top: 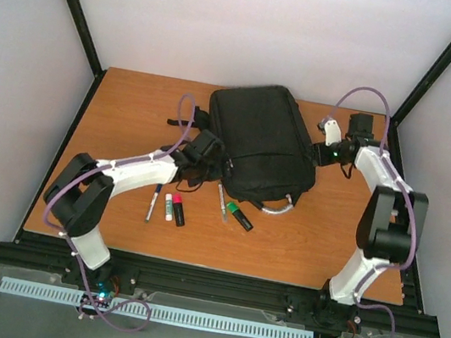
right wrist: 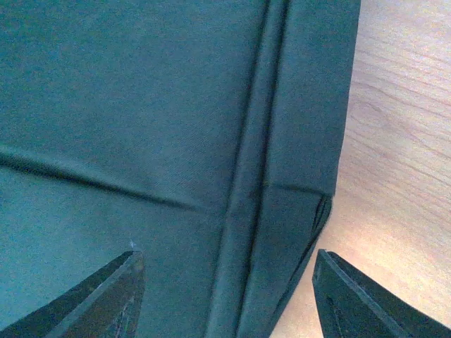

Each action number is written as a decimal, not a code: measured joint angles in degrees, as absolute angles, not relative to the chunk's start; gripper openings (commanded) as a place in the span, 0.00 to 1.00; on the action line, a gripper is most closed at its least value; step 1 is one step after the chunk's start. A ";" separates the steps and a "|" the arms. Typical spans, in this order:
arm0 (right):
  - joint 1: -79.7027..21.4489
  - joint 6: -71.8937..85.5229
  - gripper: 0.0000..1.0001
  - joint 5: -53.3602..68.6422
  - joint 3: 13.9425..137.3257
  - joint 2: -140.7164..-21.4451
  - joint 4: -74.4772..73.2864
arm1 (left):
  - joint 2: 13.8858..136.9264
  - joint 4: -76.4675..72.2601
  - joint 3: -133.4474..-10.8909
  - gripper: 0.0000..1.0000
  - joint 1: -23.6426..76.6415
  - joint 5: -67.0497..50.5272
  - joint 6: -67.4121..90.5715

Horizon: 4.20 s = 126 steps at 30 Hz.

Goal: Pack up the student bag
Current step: Zip the student bag at the center of the board.

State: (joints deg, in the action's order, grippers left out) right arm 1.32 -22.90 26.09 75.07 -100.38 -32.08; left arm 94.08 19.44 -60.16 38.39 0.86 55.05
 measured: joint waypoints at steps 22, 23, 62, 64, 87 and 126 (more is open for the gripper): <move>2.02 -21.85 0.56 34.59 67.20 -105.67 -35.18 | 121.45 25.71 -93.78 0.96 35.35 2.61 42.09; 2.00 -21.74 0.57 34.00 66.24 -104.12 -35.68 | 122.26 26.89 -95.70 0.98 35.35 3.40 41.63; -17.78 -19.57 0.49 24.14 53.28 -87.81 -40.64 | 105.69 6.81 -64.55 0.44 40.58 -11.84 69.54; -17.78 -19.03 0.49 23.97 53.12 -88.73 -39.70 | 106.69 6.68 -65.41 0.34 40.62 -12.40 70.41; -18.04 -13.26 0.22 15.33 52.53 -90.74 -31.03 | 106.21 5.72 -67.02 0.01 41.34 -13.76 72.84; 1.98 -32.77 0.03 12.36 51.51 -86.08 -37.30 | 102.48 6.42 -64.45 0.01 42.17 -12.51 63.07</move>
State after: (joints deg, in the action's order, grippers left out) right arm 1.98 -32.77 12.36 51.51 -86.08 -37.30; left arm 102.48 6.42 -64.45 42.17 -12.51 63.07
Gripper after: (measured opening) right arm 0.050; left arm 0.011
